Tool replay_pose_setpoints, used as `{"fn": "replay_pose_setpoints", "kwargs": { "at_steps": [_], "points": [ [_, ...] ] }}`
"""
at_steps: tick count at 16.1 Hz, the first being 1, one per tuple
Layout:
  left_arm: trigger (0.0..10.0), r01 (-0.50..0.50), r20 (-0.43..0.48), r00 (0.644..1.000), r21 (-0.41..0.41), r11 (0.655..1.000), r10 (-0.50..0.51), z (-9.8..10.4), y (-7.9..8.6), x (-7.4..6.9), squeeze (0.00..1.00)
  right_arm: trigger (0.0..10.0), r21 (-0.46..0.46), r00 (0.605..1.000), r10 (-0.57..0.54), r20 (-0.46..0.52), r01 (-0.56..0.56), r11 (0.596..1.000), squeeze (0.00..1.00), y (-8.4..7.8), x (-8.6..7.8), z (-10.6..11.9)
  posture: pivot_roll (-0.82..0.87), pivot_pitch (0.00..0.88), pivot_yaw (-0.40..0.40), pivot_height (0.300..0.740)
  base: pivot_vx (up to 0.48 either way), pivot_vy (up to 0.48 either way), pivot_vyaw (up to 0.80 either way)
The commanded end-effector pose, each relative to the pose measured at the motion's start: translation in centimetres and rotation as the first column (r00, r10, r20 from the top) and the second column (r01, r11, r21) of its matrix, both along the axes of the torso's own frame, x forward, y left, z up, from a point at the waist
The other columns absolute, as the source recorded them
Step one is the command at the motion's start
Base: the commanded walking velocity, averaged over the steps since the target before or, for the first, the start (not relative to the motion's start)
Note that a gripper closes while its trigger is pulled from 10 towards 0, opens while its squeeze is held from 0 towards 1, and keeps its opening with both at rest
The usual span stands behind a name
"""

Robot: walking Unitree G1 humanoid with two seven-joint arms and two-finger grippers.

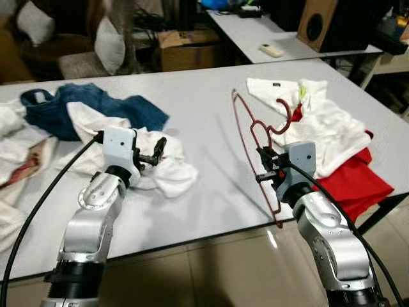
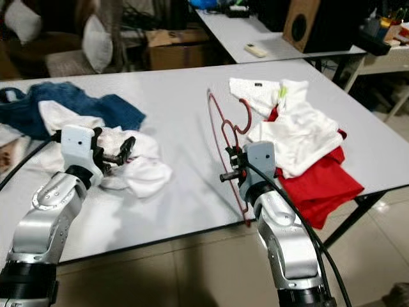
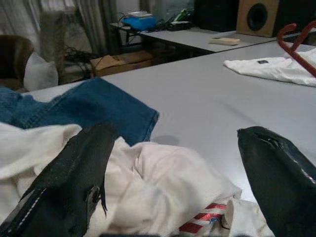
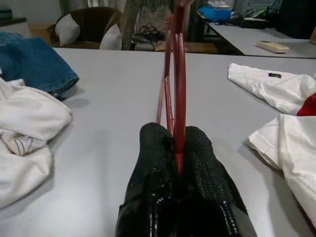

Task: Hang hanger

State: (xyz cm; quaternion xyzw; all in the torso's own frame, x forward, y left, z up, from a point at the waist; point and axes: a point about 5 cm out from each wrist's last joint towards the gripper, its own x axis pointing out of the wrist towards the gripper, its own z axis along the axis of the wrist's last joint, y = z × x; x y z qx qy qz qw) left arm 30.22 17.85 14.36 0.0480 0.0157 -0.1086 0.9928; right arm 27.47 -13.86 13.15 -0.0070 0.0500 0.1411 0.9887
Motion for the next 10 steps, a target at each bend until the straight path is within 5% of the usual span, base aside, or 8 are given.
{"fn": "replay_pose_setpoints", "kwargs": {
  "at_steps": [1,7,10],
  "points": [
    [10.0,0.01,0.012,1.0,0.003,1.0,-0.01,0.26,-0.12,0.13,0.0,10.0,0.008,1.0,-0.011,-0.007,0.011,1.0,0.0,-0.2,0.08,-0.07,-0.12,0.0,0.022,0.74,0.0,0.375,-0.66],
    [10.0,0.016,0.007,1.0,0.005,1.0,-0.016,0.16,-0.3,0.13,0.0,10.0,-0.004,0.999,-0.035,-0.007,0.035,0.999,0.0,-0.67,-0.09,-0.14,-0.13,0.0,0.026,0.74,0.0,0.376,-0.07],
    [10.0,0.043,0.005,0.999,0.06,0.997,-0.043,-0.04,-0.63,0.09,0.0,10.0,-0.005,1.0,-0.031,-0.003,0.031,1.0,0.0,-0.57,-0.16,-0.09,-0.13,0.0,0.027,0.74,0.0,0.087,0.0]
  ]
}}
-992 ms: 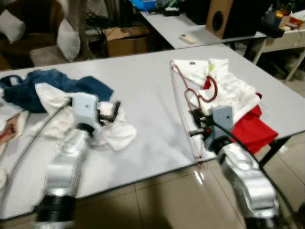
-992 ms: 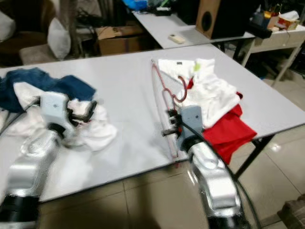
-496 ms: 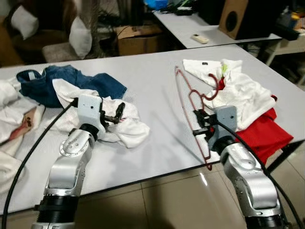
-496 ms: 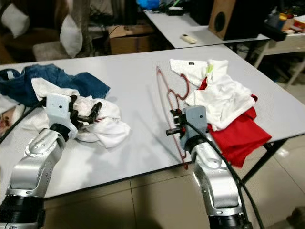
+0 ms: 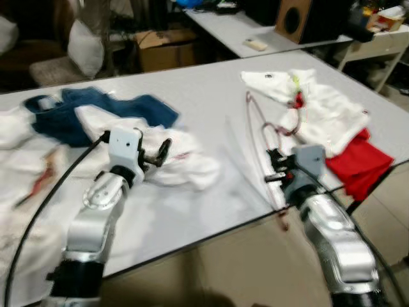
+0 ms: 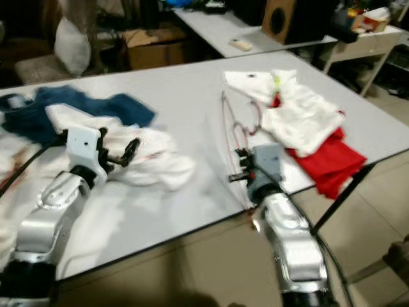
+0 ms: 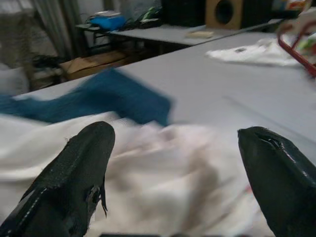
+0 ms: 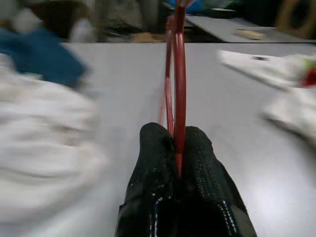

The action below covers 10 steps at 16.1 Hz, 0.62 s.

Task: Hang hanger

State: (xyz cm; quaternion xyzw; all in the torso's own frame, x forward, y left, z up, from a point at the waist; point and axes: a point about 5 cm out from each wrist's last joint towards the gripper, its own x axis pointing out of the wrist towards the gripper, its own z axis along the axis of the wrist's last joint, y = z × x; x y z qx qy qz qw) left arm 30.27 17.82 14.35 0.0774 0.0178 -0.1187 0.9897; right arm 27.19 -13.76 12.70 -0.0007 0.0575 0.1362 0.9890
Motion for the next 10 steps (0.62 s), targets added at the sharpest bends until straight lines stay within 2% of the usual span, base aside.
{"fn": "replay_pose_setpoints", "kwargs": {
  "at_steps": [1,2,3,4,7,10],
  "points": [
    [10.0,0.02,0.003,1.0,0.003,1.0,-0.02,-0.1,-0.6,0.0,0.0,10.0,-0.015,1.0,-0.021,0.014,0.021,1.0,0.0,-0.7,0.1,0.4,-0.13,0.0,0.028,0.74,0.0,-0.48,0.0],
    [10.0,0.024,0.006,1.0,-0.004,1.0,-0.024,0.0,-0.7,0.0,0.0,10.0,-0.016,1.0,-0.02,0.015,0.021,1.0,0.0,-0.7,0.1,0.4,-0.13,0.0,0.027,0.74,0.0,-0.48,0.0],
    [10.0,0.025,0.006,1.0,-0.029,0.999,-0.025,0.0,-0.8,0.0,0.0,10.0,-0.016,1.0,-0.02,0.015,0.02,1.0,0.0,-0.7,0.1,0.4,-0.13,0.0,0.027,0.74,0.0,0.0,0.0],
    [10.0,0.033,-0.002,0.999,-0.005,0.999,-0.033,-0.1,-0.6,0.0,0.0,10.0,-0.018,1.0,-0.018,0.015,0.018,1.0,0.0,-0.7,0.1,0.4,-0.13,0.0,0.027,0.74,0.0,0.0,0.0],
    [10.0,0.109,-0.043,0.994,0.105,0.988,-0.105,-0.5,0.0,0.3,0.0,10.0,-0.019,1.0,-0.014,0.013,0.015,1.0,0.0,-0.8,0.0,0.4,-0.13,0.0,0.025,0.74,0.0,0.0,0.0],
    [10.0,0.181,-0.182,0.974,0.24,0.954,-0.139,-1.8,1.0,1.3,0.0,10.0,-0.019,1.0,-0.023,0.008,0.023,1.0,0.0,-1.1,0.1,0.4,-0.13,0.0,0.028,0.74,0.0,0.0,0.0]
  ]
}}
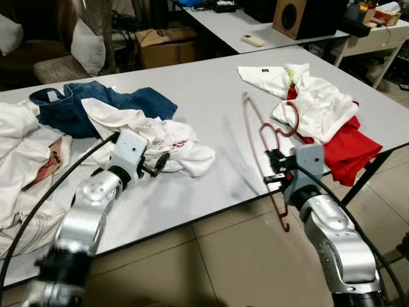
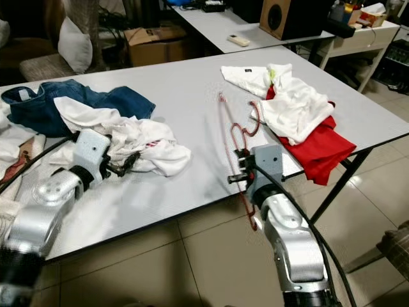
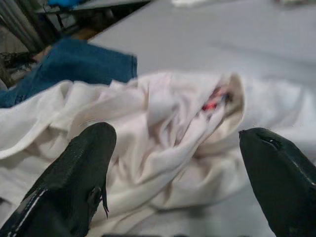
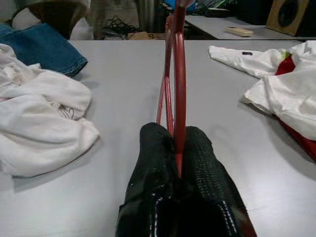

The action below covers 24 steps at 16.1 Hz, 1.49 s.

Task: Hang hanger

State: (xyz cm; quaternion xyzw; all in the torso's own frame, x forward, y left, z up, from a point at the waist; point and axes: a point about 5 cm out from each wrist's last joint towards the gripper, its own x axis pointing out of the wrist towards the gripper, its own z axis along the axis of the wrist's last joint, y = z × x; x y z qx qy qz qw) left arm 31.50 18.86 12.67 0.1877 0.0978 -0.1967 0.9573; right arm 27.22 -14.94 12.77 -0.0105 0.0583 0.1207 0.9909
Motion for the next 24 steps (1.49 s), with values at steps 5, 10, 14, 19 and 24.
{"fn": "replay_pose_setpoints", "kwargs": {
  "at_steps": [5,10,14,19,24],
  "points": [
    [0.0,0.035,-0.088,0.995,-0.006,0.999,-0.036,-1.5,-0.6,1.3,0.0,10.0,0.003,1.0,-0.002,0.013,0.002,1.0,0.0,0.1,0.1,0.3,-0.14,0.0,0.04,0.74,0.0,0.0,0.0],
    [0.0,0.003,-0.087,0.996,-0.006,1.0,-0.004,-1.9,-0.6,2.0,0.0,10.0,-0.007,1.0,-0.007,0.022,0.007,1.0,0.0,0.1,0.1,0.3,-0.15,0.0,0.041,0.74,0.0,0.0,0.0],
    [0.0,0.002,-0.081,0.997,-0.026,1.0,-0.005,-2.3,-0.8,2.1,0.0,10.0,-0.018,1.0,-0.006,0.029,0.007,1.0,0.0,0.0,0.2,0.4,-0.15,0.0,0.037,0.74,0.0,0.0,0.0],
    [0.0,-0.012,-0.05,0.999,-0.028,1.0,0.011,-2.1,-0.5,2.4,0.0,10.0,-0.026,0.999,-0.008,0.033,0.009,1.0,0.0,-0.1,0.3,0.5,-0.15,0.0,0.031,0.74,0.0,0.0,0.0],
    [0.0,-0.015,-0.04,0.999,-0.007,1.0,0.015,-2.0,-0.1,2.5,0.0,10.0,-0.03,1.0,-0.005,0.031,0.006,1.0,0.0,0.0,0.3,0.4,-0.15,0.0,0.026,0.74,0.0,0.0,0.0]
  ]
}}
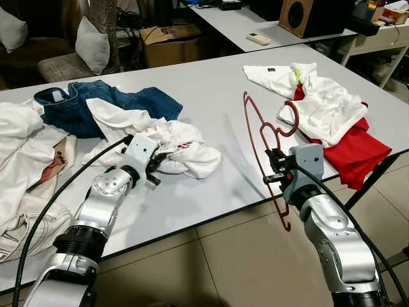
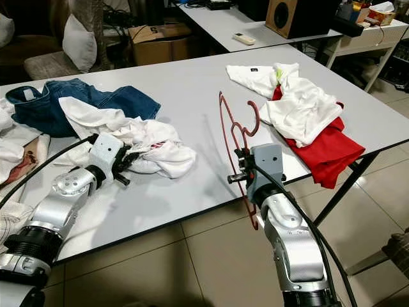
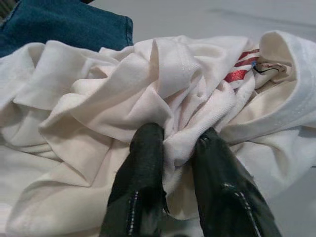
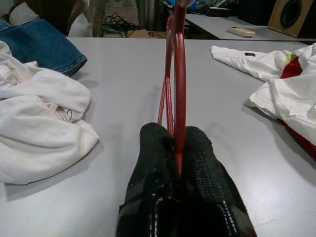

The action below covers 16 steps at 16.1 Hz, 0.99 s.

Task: Hang hanger

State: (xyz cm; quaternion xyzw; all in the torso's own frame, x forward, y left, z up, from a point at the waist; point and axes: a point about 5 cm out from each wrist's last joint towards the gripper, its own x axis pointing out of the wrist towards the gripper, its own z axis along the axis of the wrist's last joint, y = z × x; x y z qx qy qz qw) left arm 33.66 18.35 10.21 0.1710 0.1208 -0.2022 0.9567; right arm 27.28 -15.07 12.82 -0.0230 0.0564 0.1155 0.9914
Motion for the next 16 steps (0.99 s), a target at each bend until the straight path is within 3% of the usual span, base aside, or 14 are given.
{"fn": "replay_pose_setpoints", "kwargs": {
  "at_steps": [1,6,8,11,14,16],
  "points": [
    [0.0,-0.019,0.015,1.0,0.017,1.0,0.018,0.5,0.5,0.4,0.0,10.0,-0.005,1.0,0.005,0.024,-0.005,1.0,0.0,0.1,0.3,0.4,-0.14,0.0,0.025,0.74,0.0,0.0,0.0],
    [0.0,-0.064,0.037,0.997,-0.088,0.994,0.067,1.4,1.1,0.8,0.0,10.0,-0.003,1.0,0.004,0.029,-0.004,1.0,0.0,0.1,0.5,0.4,-0.14,0.0,0.021,0.74,0.0,0.0,0.0],
    [0.0,-0.077,0.136,0.983,-0.317,0.945,0.125,5.3,1.2,2.4,0.0,10.0,-0.001,0.999,0.001,0.036,-0.001,1.0,0.0,0.1,0.7,0.6,-0.13,0.0,0.021,0.74,0.0,0.0,0.0],
    [0.0,0.014,0.338,0.926,-0.472,0.881,0.166,13.4,2.1,4.1,0.0,10.0,0.006,0.999,-0.018,0.051,0.017,1.0,0.0,-0.1,0.9,0.8,-0.14,0.0,0.035,0.74,0.0,0.0,0.0],
    [0.0,0.141,0.532,0.84,-0.407,0.902,0.109,20.0,2.7,4.3,0.0,10.0,0.013,0.998,-0.035,0.054,0.034,0.999,0.0,-0.3,0.7,0.7,-0.15,0.0,0.052,0.74,0.0,0.0,0.0],
    [0.0,0.181,0.576,0.814,-0.372,0.91,0.074,21.6,2.5,4.1,0.0,10.0,0.014,0.998,-0.039,0.054,0.039,0.999,0.0,-0.3,0.6,0.7,-0.15,0.0,0.054,0.74,0.0,0.0,0.0]
  ]
}}
